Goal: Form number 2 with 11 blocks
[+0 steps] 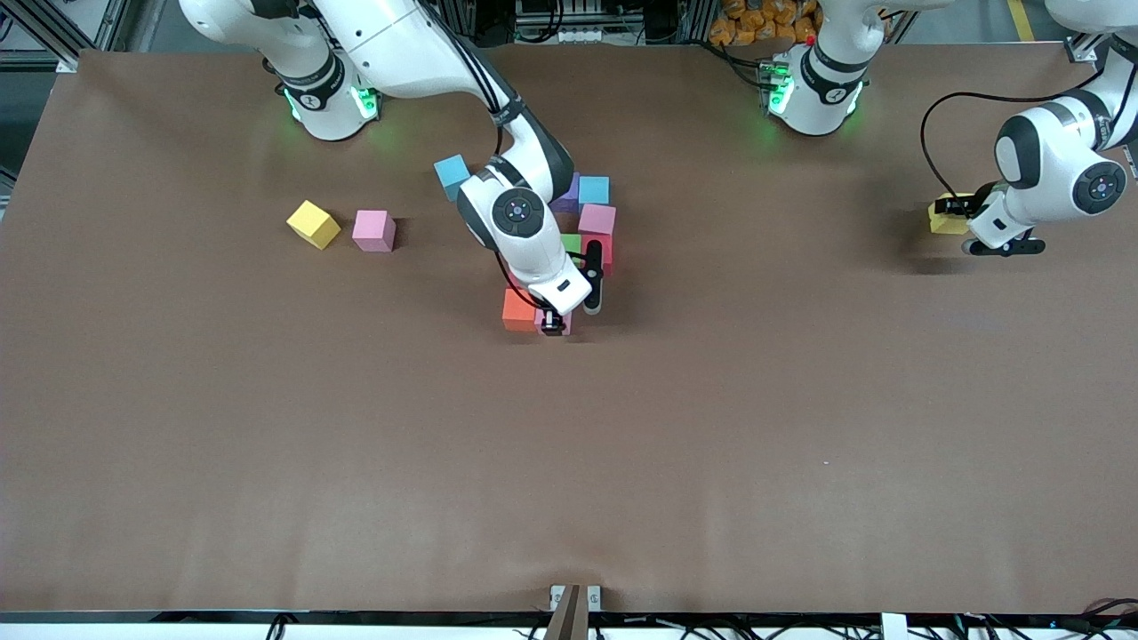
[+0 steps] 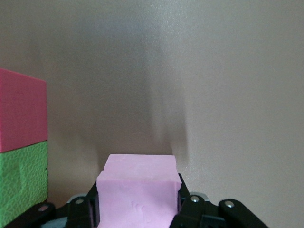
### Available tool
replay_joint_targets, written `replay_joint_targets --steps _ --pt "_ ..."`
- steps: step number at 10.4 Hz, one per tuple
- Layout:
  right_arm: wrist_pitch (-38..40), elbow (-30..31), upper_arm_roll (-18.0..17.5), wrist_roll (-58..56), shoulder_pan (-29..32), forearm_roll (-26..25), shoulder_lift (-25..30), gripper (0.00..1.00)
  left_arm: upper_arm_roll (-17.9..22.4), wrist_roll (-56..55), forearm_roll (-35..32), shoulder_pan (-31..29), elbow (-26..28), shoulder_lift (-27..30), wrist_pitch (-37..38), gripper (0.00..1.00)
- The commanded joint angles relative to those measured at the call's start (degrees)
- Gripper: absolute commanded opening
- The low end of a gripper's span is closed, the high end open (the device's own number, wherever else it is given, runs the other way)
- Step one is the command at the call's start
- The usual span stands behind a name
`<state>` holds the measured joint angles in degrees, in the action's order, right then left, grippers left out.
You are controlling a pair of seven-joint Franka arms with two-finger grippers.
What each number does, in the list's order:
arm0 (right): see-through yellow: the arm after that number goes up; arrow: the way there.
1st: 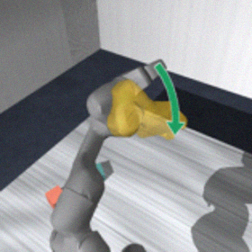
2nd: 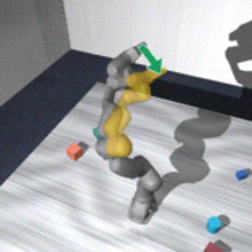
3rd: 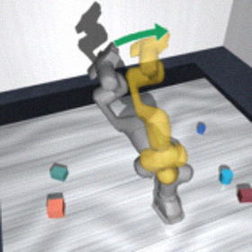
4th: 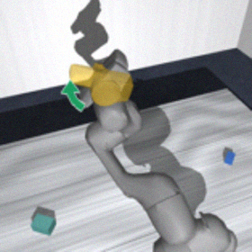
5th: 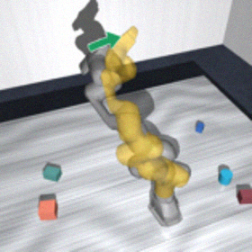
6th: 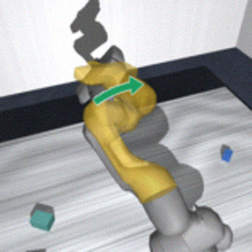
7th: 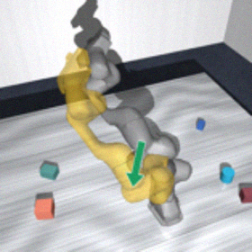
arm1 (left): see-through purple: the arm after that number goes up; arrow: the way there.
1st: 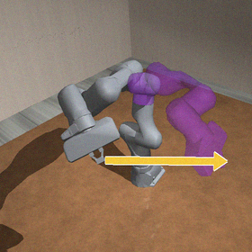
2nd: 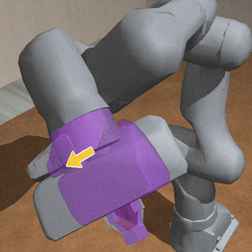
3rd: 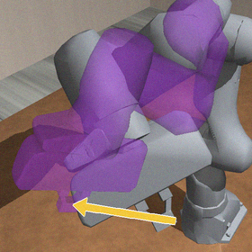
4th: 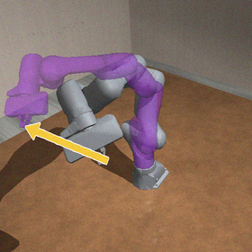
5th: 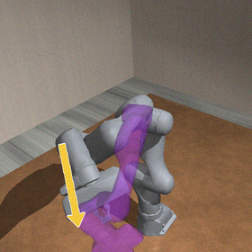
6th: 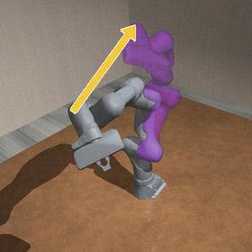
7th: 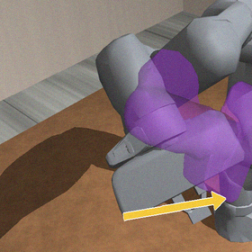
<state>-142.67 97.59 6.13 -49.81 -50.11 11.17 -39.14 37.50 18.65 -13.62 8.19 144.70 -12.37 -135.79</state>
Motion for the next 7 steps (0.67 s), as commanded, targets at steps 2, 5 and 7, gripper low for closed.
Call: replay_joint_targets --steps 2,5,7 --pt "-0.7 2.1 -0.3 -0.4 0.5 -0.7 1.4 1.00 -0.2 1.6 7.9 5.1 -5.1 1.9 5.7 0.62" --pt "-0.3 2.0 -0.3 -0.1 0.9 -0.6 1.5 1.00 -4.8 -1.1 18.3 10.2 -16.3 1.3 16.1 0.61" --pt "0.6 2.0 -0.4 0.3 1.0 -0.4 2.7 1.00 -6.2 -10.6 22.9 15.5 -19.0 0.4 16.8 0.61"
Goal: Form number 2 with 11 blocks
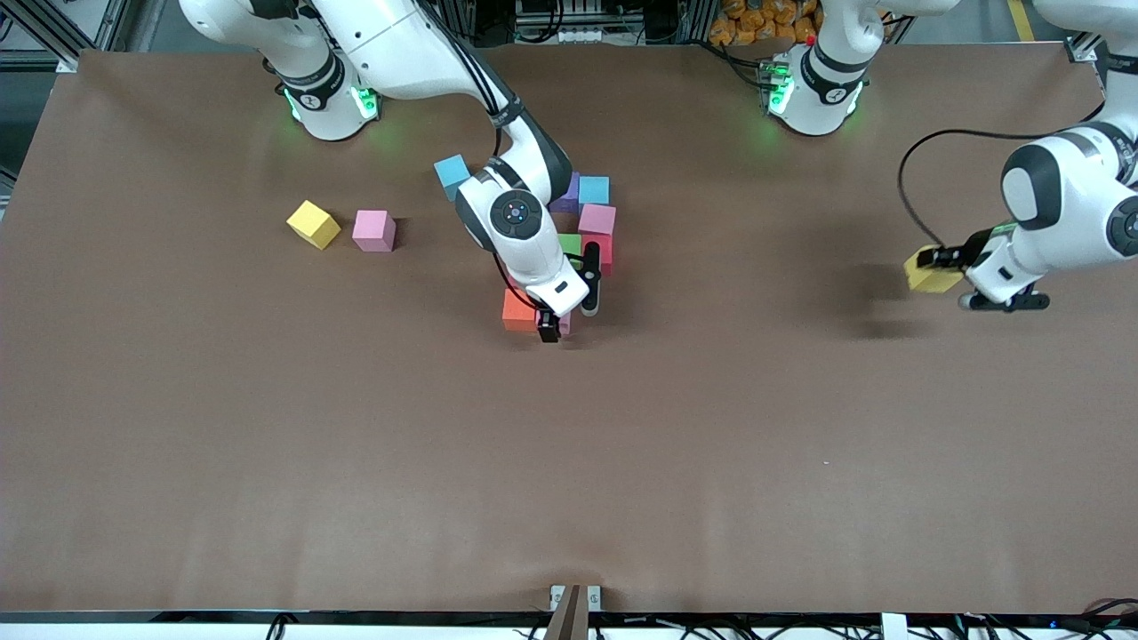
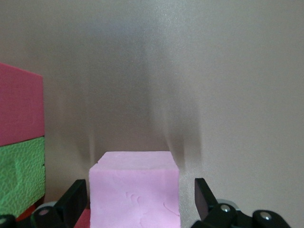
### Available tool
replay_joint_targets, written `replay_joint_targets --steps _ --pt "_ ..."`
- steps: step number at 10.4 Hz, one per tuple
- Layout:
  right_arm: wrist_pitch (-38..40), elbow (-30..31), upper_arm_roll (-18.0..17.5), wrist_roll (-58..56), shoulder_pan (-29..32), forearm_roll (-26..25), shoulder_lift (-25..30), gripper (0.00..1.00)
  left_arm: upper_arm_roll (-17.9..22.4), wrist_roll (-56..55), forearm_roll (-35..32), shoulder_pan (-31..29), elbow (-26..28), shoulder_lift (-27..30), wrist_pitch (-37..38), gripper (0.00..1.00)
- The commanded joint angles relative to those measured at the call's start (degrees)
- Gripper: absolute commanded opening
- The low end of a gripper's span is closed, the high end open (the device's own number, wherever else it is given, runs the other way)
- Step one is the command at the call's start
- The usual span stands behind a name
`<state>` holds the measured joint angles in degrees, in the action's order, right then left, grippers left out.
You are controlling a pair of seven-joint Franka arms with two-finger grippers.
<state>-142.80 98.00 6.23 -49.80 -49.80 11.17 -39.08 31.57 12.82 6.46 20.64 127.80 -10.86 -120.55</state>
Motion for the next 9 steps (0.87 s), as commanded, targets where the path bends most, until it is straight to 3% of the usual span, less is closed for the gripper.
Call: replay_joint_targets --steps 1,6,9 --pt "3.6 1.5 -0.5 0.3 1.1 0.0 4.1 1.00 -0.5 -9.3 5.3 6.0 -2.4 -1.8 1.5 0.61" --pt "16.5 1.3 -0.5 1.0 6.5 0.0 14.3 1.00 -1.1 -31.1 17.3 18.4 -10.2 -7.9 1.5 0.61" --pt "29.1 1.4 0.2 15.8 15.7 -1.0 24.2 1.00 -4.7 -49.0 22.4 22.9 -15.7 -12.0 1.5 0.61"
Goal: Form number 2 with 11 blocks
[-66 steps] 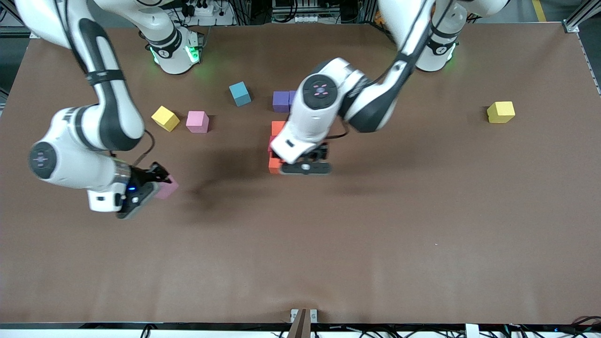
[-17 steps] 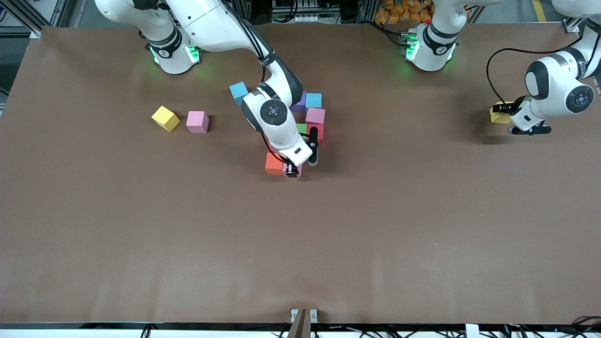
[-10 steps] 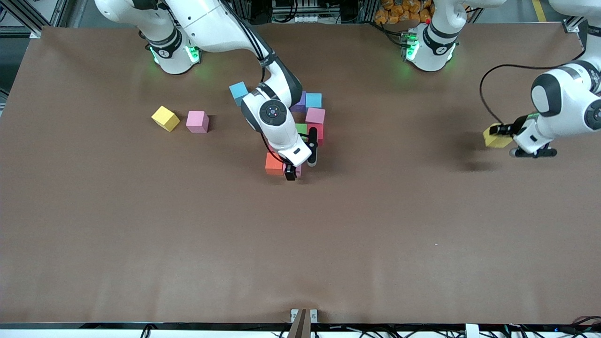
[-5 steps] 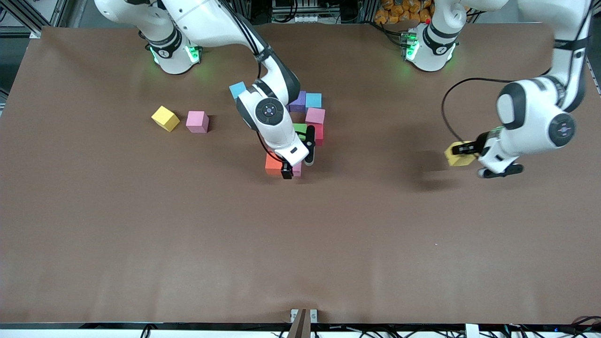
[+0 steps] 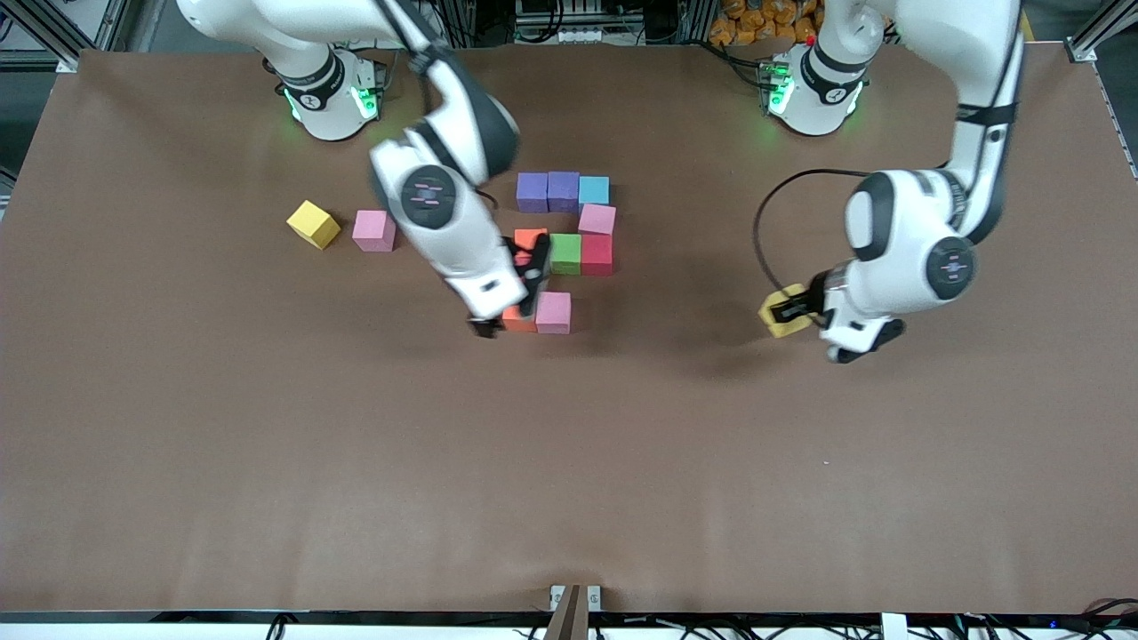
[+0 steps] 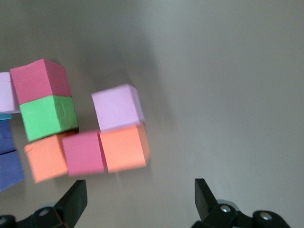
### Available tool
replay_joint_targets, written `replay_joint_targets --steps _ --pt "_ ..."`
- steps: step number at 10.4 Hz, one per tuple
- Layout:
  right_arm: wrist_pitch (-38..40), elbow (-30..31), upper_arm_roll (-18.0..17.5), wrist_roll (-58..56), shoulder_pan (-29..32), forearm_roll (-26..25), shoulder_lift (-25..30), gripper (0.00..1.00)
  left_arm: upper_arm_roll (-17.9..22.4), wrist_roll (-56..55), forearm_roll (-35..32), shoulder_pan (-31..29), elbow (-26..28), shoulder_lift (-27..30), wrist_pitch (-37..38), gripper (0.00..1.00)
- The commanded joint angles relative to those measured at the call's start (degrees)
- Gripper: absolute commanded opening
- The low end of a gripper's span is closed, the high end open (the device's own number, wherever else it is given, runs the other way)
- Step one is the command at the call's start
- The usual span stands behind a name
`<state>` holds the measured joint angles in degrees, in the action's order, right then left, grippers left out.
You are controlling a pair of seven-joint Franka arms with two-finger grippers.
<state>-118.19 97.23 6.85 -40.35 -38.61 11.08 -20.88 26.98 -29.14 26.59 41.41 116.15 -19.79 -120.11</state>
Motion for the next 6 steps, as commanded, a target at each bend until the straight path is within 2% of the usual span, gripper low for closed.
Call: replay_joint_targets --steps 1,2,4,6 --pt "7.5 1.8 -0.7 8.7 9.4 -2.3 8.0 1.00 -0.1 -13.7 2.9 4.4 -6.3 -4.6 1.0 0.61" --pt "10.1 1.2 -1.2 9.7 14.3 -3.0 9.6 1.00 -0.7 -20.2 3.5 6.2 -8.4 -6.4 0.9 0.61" --pt "18.1 -4.5 -2.9 9.8 26.1 -5.4 9.6 1.00 -4.2 -30.1 3.7 6.4 -11.3 -8.2 0.5 0.61" --pt "24.5 -10.5 -2.4 14.3 31.4 -7.6 9.7 1.00 -6.8 -40.9 6.9 6.4 -14.9 -11.1 0.3 0.60"
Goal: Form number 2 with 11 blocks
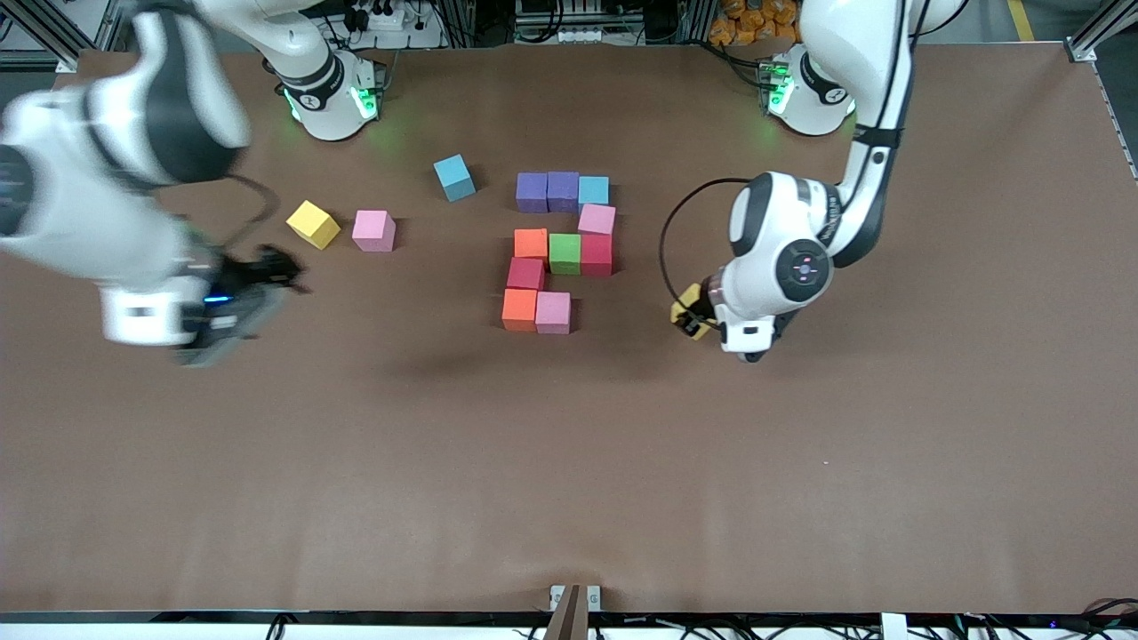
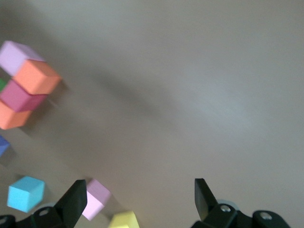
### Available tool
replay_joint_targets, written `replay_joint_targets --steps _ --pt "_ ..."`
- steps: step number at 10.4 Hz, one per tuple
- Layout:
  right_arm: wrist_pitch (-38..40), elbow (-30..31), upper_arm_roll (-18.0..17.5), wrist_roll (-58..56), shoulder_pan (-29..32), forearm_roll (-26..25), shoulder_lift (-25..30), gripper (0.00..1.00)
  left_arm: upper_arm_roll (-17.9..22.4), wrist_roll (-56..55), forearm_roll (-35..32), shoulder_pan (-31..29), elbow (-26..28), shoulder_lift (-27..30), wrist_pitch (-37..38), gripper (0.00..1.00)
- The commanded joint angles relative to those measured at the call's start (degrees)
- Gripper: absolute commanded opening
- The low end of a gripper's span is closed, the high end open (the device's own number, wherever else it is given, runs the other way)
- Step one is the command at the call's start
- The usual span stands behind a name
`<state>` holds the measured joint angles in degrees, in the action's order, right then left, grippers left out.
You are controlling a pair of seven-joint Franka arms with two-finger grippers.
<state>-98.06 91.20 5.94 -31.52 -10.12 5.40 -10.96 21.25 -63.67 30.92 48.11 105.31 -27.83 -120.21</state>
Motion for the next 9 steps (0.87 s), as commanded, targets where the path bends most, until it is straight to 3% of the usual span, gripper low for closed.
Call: replay_joint_targets --steps 1,4,6,9 --pt "7.8 -5.6 -1.1 13.9 3.9 -4.5 1.5 1.00 -2.6 -11.7 2.7 -0.3 -5.7 -4.8 -0.4 0.60" --pt "7.7 -5.7 -0.3 19.8 6.9 -4.4 5.9 1.00 -7.6 -23.0 3.3 -0.3 -7.9 -8.1 -7.5 0.60" --pt "9.4 -5.8 -0.3 28.2 8.7 -3.7 5.9 1.00 -10.2 -25.0 6.1 -2.5 -8.5 -9.1 -8.5 0.60" --pt "11.0 -6.6 -0.4 28.1 8.7 -2.1 5.2 1.00 -10.6 -27.7 13.3 -3.0 -8.9 -9.1 -8.8 0.60"
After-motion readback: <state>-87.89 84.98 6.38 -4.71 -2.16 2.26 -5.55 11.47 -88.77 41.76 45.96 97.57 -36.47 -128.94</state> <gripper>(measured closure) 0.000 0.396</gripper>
